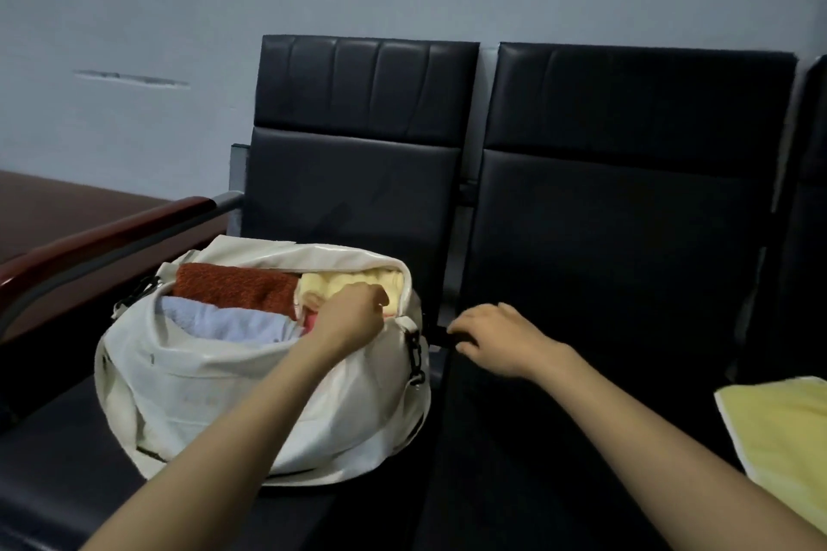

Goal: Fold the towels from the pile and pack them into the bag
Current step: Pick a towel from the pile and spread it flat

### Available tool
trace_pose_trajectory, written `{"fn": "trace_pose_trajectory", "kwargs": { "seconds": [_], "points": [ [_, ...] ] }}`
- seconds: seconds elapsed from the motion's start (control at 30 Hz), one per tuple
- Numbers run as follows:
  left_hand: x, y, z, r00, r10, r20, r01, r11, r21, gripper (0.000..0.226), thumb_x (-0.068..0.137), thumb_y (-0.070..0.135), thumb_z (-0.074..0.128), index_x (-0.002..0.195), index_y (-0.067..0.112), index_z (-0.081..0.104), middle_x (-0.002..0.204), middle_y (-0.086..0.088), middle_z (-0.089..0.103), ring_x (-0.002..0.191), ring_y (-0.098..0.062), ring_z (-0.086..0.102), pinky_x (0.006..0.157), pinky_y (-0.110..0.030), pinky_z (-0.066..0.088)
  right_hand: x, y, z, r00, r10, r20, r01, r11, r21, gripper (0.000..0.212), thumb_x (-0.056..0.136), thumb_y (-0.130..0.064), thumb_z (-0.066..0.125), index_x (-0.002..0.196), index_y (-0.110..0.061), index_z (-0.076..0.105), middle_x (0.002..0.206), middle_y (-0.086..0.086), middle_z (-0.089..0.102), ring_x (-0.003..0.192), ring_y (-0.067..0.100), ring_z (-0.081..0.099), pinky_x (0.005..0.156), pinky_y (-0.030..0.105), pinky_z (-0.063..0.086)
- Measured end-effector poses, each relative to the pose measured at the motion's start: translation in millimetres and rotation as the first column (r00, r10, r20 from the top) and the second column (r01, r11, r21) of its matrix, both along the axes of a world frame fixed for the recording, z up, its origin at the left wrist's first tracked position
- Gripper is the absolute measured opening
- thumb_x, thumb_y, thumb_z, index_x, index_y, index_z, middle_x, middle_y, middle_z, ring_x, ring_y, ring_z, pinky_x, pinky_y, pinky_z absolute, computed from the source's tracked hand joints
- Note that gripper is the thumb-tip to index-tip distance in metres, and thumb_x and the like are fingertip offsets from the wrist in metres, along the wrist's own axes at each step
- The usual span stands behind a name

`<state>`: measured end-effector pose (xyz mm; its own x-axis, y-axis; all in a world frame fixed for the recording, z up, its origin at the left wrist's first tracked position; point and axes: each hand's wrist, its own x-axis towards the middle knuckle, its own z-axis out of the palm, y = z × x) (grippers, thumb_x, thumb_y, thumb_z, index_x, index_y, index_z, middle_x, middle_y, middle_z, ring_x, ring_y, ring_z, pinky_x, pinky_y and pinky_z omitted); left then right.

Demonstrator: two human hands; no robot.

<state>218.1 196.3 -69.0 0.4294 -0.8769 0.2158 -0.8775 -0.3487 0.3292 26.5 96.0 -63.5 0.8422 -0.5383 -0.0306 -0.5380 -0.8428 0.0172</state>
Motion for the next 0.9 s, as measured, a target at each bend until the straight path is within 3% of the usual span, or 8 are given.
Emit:
{"fn": "trace_pose_trajectory", "kwargs": {
  "seconds": [0.17,0.47,0.67,0.8,0.9],
  "points": [
    [-118,-27,7,0.973,-0.213,-0.085,0.21,0.977,-0.049,0.029,0.088,0.012,0.049,0.111,0.018,0.065,0.113,-0.006,0.065,0.105,-0.028,0.06,0.085,-0.036,0.05,-140,-3,10,0.949,-0.316,0.011,0.311,0.94,0.141,0.04,0.098,-0.033,0.05,0.137,-0.028,0.048,0.139,-0.003,0.047,0.124,0.018,0.049,0.101,0.036,0.044],
    [-354,-96,-17,0.803,-0.563,-0.196,0.585,0.807,0.079,0.027,0.095,0.02,0.05,0.12,0.018,0.06,0.116,-0.003,0.063,0.103,-0.022,0.06,0.084,-0.036,0.051,-396,-25,-9,0.715,-0.697,0.049,0.687,0.714,0.136,0.039,0.097,-0.031,0.051,0.135,-0.022,0.048,0.139,0.005,0.045,0.126,0.025,0.044,0.101,0.036,0.041],
    [-456,-128,-65,0.741,-0.627,-0.24,0.669,0.723,0.176,0.043,0.094,0.027,0.054,0.135,0.017,0.049,0.137,-0.005,0.048,0.12,-0.025,0.05,0.094,-0.037,0.046,-484,-42,-50,0.572,-0.819,0.042,0.806,0.571,0.157,0.051,0.096,-0.032,0.051,0.144,-0.02,0.035,0.145,0.01,0.037,0.136,0.03,0.029,0.107,0.038,0.034],
    [-485,-145,-97,0.751,-0.624,-0.216,0.66,0.708,0.251,0.051,0.093,0.03,0.057,0.14,0.016,0.041,0.137,-0.008,0.043,0.124,-0.027,0.042,0.097,-0.038,0.042,-503,-58,-75,0.566,-0.813,0.138,0.803,0.581,0.131,0.058,0.096,-0.033,0.051,0.147,-0.02,0.027,0.149,0.009,0.029,0.142,0.028,0.014,0.112,0.039,0.025],
    [-487,-153,-117,0.791,-0.59,-0.164,0.611,0.745,0.269,0.043,0.093,0.034,0.056,0.13,0.012,0.05,0.129,-0.008,0.045,0.12,-0.027,0.042,0.097,-0.036,0.042,-505,-70,-91,0.517,-0.808,0.284,0.818,0.564,0.113,0.056,0.096,-0.034,0.051,0.146,-0.019,0.031,0.148,0.01,0.032,0.142,0.027,0.015,0.113,0.04,0.023]
  ]
}}
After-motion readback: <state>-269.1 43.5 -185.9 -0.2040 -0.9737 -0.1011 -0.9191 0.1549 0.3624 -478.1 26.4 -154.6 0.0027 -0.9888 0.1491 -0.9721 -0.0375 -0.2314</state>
